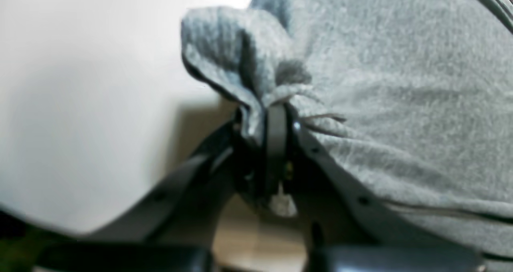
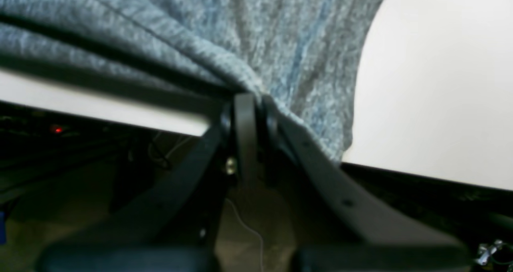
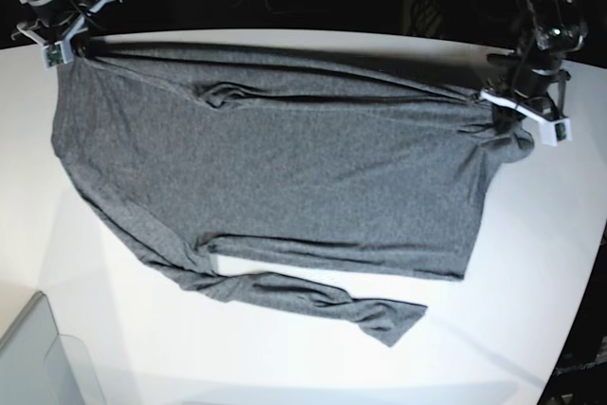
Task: Layout the t-shirt on the table in an organized manner, then fold the t-shirt properly
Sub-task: 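Release the collar corners with both grippers and raise them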
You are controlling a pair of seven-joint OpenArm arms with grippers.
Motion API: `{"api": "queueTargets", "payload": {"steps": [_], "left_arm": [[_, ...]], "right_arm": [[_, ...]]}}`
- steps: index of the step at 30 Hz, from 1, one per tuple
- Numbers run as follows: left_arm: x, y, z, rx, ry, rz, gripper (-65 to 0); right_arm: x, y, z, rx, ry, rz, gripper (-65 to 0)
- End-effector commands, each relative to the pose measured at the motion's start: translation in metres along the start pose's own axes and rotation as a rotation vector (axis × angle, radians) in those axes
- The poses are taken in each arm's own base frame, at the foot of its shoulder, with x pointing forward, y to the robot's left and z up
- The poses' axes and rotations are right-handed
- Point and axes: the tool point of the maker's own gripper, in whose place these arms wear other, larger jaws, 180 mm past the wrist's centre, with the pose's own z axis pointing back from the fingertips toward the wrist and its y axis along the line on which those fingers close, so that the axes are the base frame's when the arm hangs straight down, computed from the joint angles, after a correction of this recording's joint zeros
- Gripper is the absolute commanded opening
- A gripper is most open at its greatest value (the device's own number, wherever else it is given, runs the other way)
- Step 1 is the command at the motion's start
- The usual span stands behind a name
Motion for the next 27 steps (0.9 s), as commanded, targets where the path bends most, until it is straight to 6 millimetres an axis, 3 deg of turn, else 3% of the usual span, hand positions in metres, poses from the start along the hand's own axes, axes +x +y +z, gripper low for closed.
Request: {"api": "queueTargets", "payload": {"steps": [1, 7, 18, 24, 27], "left_arm": [[0.014, 0.005, 0.005, 0.016, -0.047, -0.017, -65.0], [0.002, 0.020, 0.010, 0.052, -0.019, -0.010, -65.0], [-0.002, 0.022, 0.007, 0.058, -0.007, -0.009, -65.0], [-0.013, 0.028, -0.002, 0.068, 0.028, 0.013, -64.2], [-0.019, 0.027, -0.003, 0.067, 0.071, 0.016, -56.3]], "right_arm": [[0.006, -0.008, 0.006, -0.019, -0.022, 0.016, -65.0], [0.000, -0.004, 0.008, -0.009, -0.008, 0.016, -65.0], [0.003, -0.004, 0.006, -0.009, -0.014, 0.016, -65.0], [0.003, -0.002, 0.005, -0.002, -0.015, 0.018, -54.2], [0.003, -0.002, 0.005, -0.003, -0.010, 0.018, -50.0]]}}
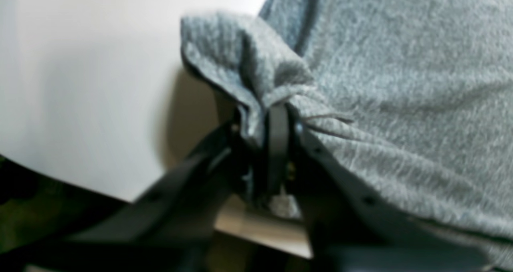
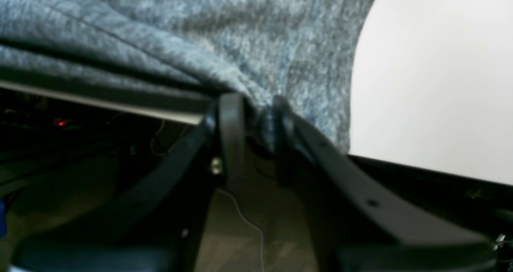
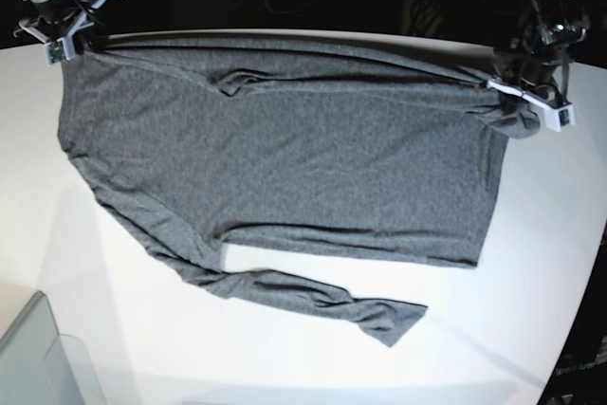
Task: Layout the t-shirt on the table in an organized manner, then fold the t-shirt properly
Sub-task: 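Release the collar corners with both grippers and raise them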
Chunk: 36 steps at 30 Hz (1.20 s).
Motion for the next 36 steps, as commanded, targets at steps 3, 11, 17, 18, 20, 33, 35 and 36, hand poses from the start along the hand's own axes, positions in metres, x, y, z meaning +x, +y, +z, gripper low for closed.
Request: {"api": "queueTargets", "payload": {"steps": [3, 11, 17, 18, 20, 33, 35, 36], "left_arm": [[0.016, -0.001, 0.000, 0.002, -0.015, -0.009, -44.3], [0.016, -0.002, 0.001, 0.000, -0.009, -0.010, -32.5], [0.022, -0.004, 0.001, -0.008, -0.021, -0.005, -32.4], [0.022, -0.004, 0.001, -0.008, -0.022, -0.005, -32.4], [0.027, -0.007, 0.003, -0.013, -0.036, -0.010, -32.3], [0.071, -0.024, 0.001, -0.048, -0.148, -0.004, -32.2], [0.083, -0.025, -0.003, -0.048, -0.171, 0.003, -32.2], [0.085, -0.024, -0.007, -0.049, -0.169, 0.013, -32.1]], "right_arm": [[0.008, -0.007, 0.003, -0.016, -0.030, 0.012, -48.6], [0.008, -0.010, 0.004, -0.023, -0.029, 0.010, -48.2], [0.006, -0.018, 0.008, -0.047, -0.026, 0.004, -48.2], [0.005, -0.021, 0.009, -0.057, -0.024, 0.002, -48.2], [0.007, -0.028, 0.011, -0.076, -0.029, -0.001, -48.1], [0.044, -0.063, 0.008, -0.178, -0.134, -0.031, -29.3], [0.053, -0.067, 0.006, -0.188, -0.158, -0.037, -29.3], [0.056, -0.067, 0.005, -0.190, -0.166, -0.037, -29.3]]}}
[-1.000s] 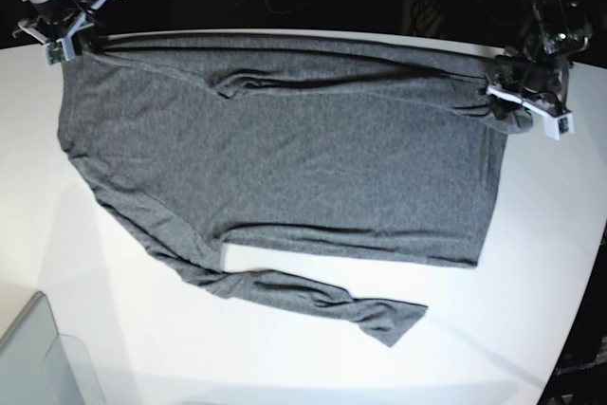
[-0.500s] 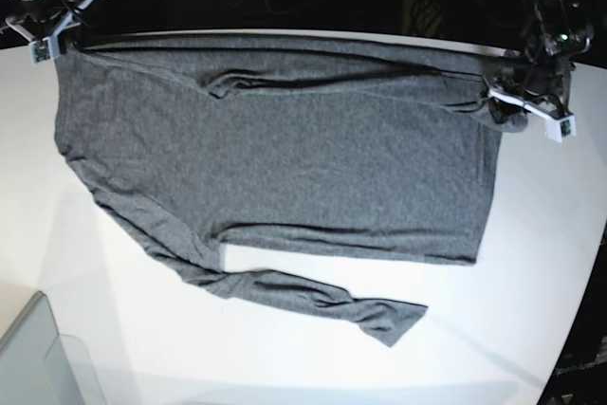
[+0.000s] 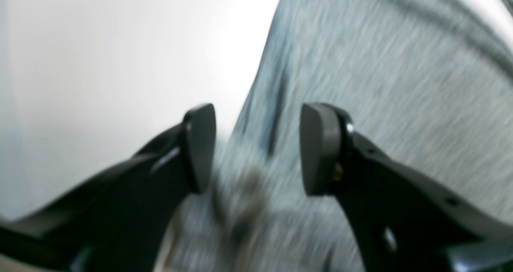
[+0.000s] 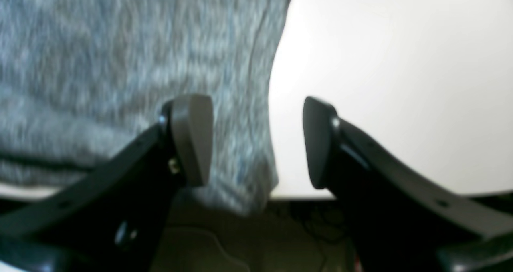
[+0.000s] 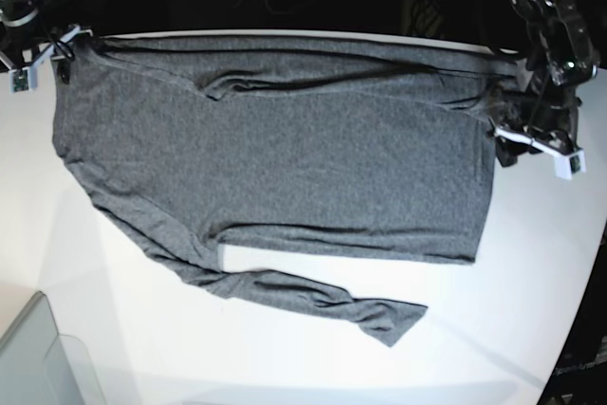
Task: Layout the t-shirt on the table in an organized manner, then fold the t-shirt properly
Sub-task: 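Release the collar corners with both grippers and raise them, then move both grippers to the shirt's sides midway and grasp the edges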
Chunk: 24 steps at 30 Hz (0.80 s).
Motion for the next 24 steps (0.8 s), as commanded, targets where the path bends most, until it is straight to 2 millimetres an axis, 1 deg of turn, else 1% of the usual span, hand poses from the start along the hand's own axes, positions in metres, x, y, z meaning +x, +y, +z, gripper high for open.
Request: {"api": "queueTargets", "payload": {"steps": [1, 3, 4, 7, 10, 13, 15, 16, 18, 19, 21, 24], "left_arm": [[0.012, 0.002, -0.002, 0.004, -0.027, 0.002, -32.1], [0.023, -0.001, -0.010, -0.003, -0.042, 0.015, -32.1], [0.029, -0.003, -0.013, -0.007, -0.052, 0.020, -32.1], [0.049, -0.010, -0.026, -0.021, -0.083, 0.056, -31.2], [0.072, -0.017, -0.034, -0.038, -0.122, 0.077, -23.0], [0.088, -0.022, -0.055, -0.054, -0.118, 0.118, -14.2], [0.097, -0.025, -0.069, -0.064, -0.110, 0.151, -9.7], [0.100, -0.026, -0.076, -0.066, -0.106, 0.166, -7.5], [0.100, -0.029, -0.094, -0.075, -0.067, 0.207, -3.8], [0.104, -0.031, -0.103, -0.080, -0.052, 0.226, -2.3], [0.108, -0.030, -0.116, -0.063, -0.021, 0.218, -0.4], [0.116, -0.039, -0.138, -0.025, 0.001, 0.123, 0.0]], "right_arm": [[0.017, -0.008, 0.001, -0.018, -0.060, 0.008, -29.2], [0.020, -0.008, 0.000, -0.018, -0.066, 0.006, -29.2], [0.024, -0.007, -0.002, -0.016, -0.077, 0.006, -29.2], [0.046, -0.009, -0.012, -0.024, -0.131, -0.008, -29.2], [0.064, -0.011, -0.023, -0.036, -0.145, -0.004, -29.1], [0.089, -0.006, -0.044, -0.040, -0.103, 0.049, -29.0], [0.104, 0.002, -0.056, -0.029, -0.078, 0.081, -28.8], [0.114, 0.005, -0.064, -0.021, -0.076, 0.095, -27.6], [0.131, 0.005, -0.077, -0.014, -0.063, 0.121, -22.7], [0.139, 0.010, -0.087, -0.002, -0.054, 0.132, -20.7], [0.158, 0.012, -0.102, 0.004, -0.050, 0.142, -18.2], [0.175, 0.015, -0.128, 0.032, -0.034, 0.115, -17.8]]}}
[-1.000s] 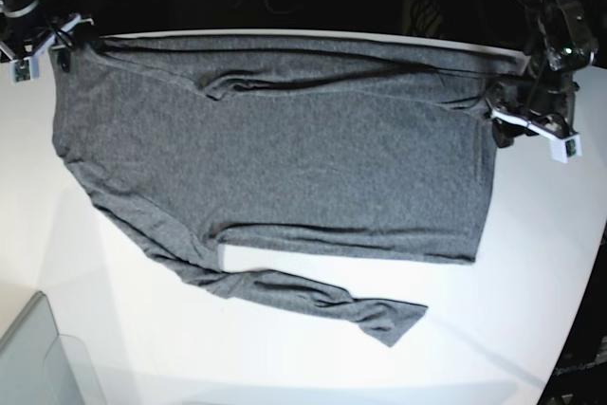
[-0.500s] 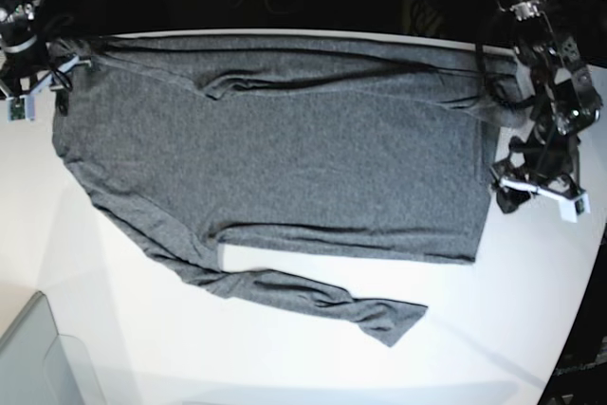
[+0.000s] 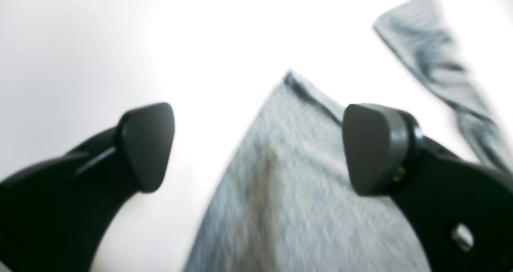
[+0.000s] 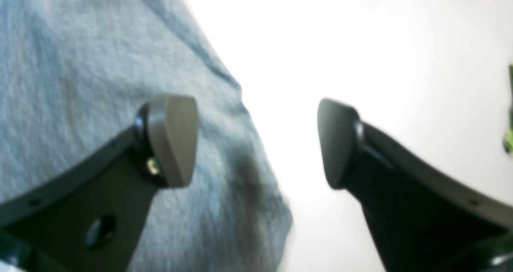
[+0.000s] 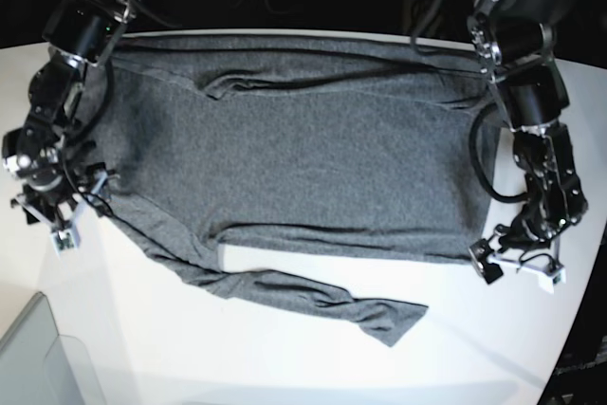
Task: Layout the t-shirt on the table in an organized manner, then fold the t-shirt properly
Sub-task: 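Move both grippers to the shirt's sides midway and grasp the edges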
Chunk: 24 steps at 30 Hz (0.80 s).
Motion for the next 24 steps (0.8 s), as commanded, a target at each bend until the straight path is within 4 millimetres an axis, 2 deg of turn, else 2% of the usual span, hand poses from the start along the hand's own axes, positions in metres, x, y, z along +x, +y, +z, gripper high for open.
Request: {"api": "queueTargets", "payload": {"steps": [1, 5, 10, 14, 21, 24], "left_arm": [[0.026, -0.011, -0.002, -0.005, -0.066, -0.037, 0.0], [0.028, -0.023, -0.015, 0.027, -0.129, -0.192, 0.0], [0.022, -0.034, -0.029, 0.030, -0.126, -0.270, 0.0], [0.007, -0.025, -0.038, 0.045, -0.077, -0.251, 0.0], [0.008, -0.026, -0.040, 0.044, -0.109, -0.255, 0.0], [0.007, -0.028, -0.040, 0.041, -0.108, -0.255, 0.0]], "right_arm": [[0.023, -0.012, -0.006, -0.012, -0.039, -0.014, -17.8], [0.031, -0.019, -0.031, 0.041, -0.003, -0.066, -18.1], [0.039, -0.010, -0.050, 0.106, 0.002, -0.114, -18.1], [0.033, 0.001, -0.058, 0.142, -0.006, -0.135, -18.1], [0.023, 0.018, -0.065, 0.182, -0.016, -0.157, -18.6], [0.021, 0.026, -0.067, 0.194, -0.021, -0.162, -23.5]]}}
